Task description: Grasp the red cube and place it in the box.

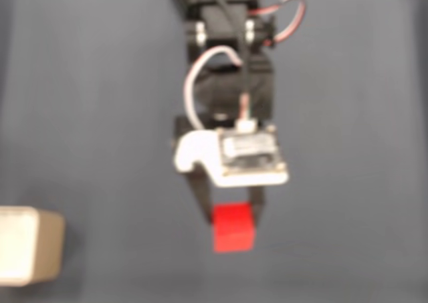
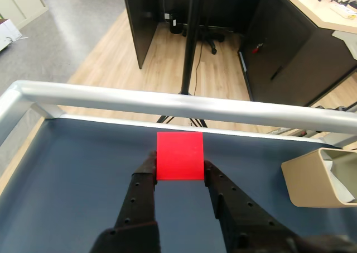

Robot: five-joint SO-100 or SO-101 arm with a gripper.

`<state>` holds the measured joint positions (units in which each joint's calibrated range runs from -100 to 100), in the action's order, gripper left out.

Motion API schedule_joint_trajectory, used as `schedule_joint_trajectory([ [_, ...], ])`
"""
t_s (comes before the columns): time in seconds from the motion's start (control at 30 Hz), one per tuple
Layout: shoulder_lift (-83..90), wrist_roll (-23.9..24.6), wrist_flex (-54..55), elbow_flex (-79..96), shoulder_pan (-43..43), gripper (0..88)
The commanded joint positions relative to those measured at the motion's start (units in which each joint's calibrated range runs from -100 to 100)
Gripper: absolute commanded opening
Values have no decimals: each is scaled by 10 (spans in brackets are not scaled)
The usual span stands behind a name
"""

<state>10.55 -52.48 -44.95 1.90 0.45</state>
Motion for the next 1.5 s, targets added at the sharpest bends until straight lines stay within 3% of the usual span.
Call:
schedule_joint_trajectory([
  [0.0,-3,0,-1,-41,30,41],
  [0.77,-111,3,15,-141,165,41],
  [1.47,-235,5,27,-253,238,41],
])
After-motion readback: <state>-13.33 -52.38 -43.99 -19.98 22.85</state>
